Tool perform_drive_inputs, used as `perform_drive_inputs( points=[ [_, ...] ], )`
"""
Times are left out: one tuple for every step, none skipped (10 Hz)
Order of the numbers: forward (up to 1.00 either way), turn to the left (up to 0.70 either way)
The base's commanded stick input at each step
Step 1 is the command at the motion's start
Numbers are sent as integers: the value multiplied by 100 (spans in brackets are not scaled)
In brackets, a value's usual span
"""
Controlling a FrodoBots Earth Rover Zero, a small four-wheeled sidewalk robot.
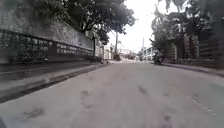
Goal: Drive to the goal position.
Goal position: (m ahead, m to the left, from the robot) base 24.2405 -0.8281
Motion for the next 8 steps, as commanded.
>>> perform_drive_inputs(
  points=[
    [100,1],
    [100,1],
    [100,1],
    [100,-8],
    [100,-39],
    [100,-39],
    [100,-39],
    [100,-39]
  ],
)
